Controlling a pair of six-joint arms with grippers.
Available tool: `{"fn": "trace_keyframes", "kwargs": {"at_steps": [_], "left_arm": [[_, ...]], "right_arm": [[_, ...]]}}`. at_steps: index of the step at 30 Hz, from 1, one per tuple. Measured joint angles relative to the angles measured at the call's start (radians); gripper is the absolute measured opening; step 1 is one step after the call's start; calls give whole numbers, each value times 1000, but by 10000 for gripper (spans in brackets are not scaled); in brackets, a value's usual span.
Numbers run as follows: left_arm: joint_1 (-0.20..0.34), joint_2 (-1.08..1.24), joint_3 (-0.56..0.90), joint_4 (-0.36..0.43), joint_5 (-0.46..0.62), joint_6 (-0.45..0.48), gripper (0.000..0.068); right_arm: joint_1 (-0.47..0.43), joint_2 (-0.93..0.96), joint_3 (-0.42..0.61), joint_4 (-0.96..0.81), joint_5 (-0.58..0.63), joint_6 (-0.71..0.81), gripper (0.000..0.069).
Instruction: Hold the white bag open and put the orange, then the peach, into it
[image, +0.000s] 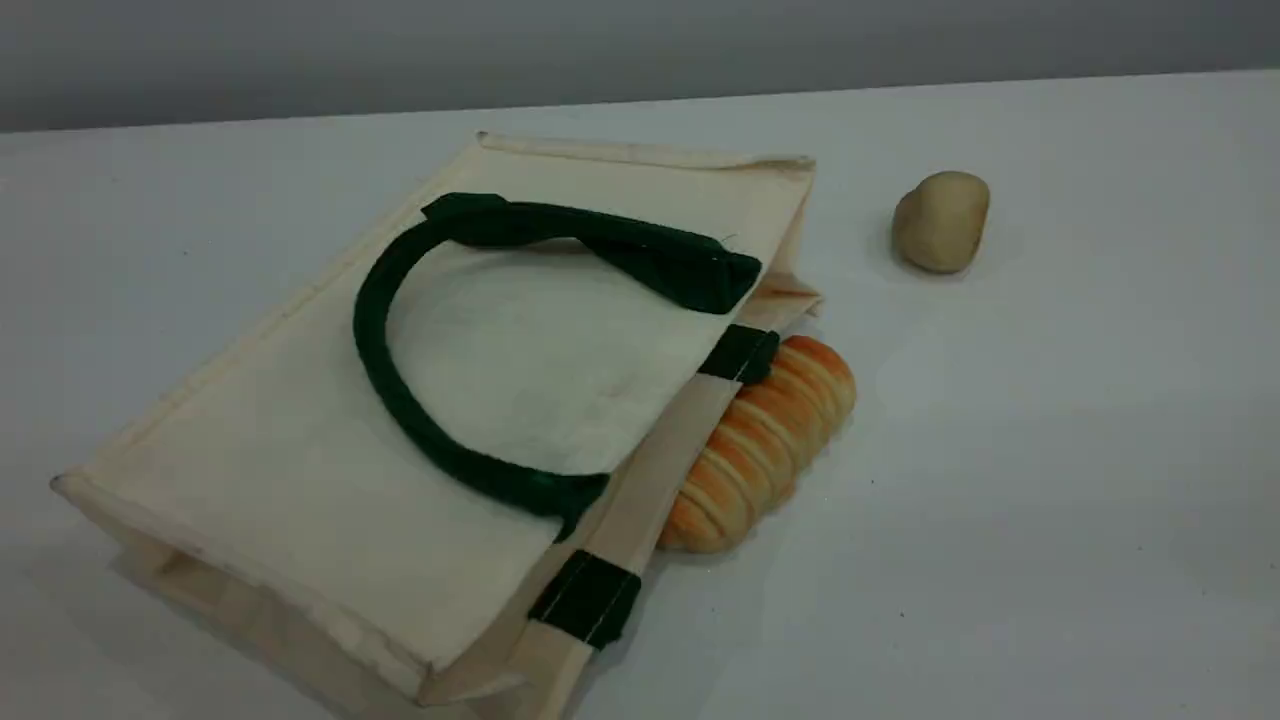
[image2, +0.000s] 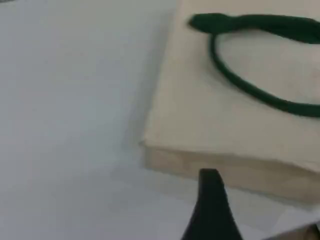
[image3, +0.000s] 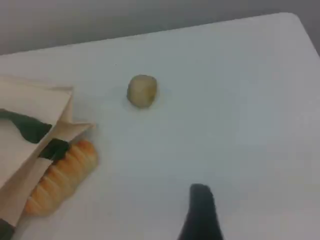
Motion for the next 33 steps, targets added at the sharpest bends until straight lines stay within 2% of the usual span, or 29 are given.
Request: {"fn": "trace_keyframes", "kwargs": {"at_steps": [5,8,17,24,33], "left_arm": [[175,-1,0,0,0,0,463],[233,-1,0,0,0,1,463],[236,-1,0,0,0,1,463],[236,-1,0,0,0,1,463],[236,-1,0,0,0,1,463]], "right_arm": [[0,0,0,1,0,0,490],[0,0,0,1,0,0,490],[-1,-29,0,0,0,-7,490],[-4,-28,28,-76,-41,-128,490],[-1,-28,37,-78,-65,-124,490]]}}
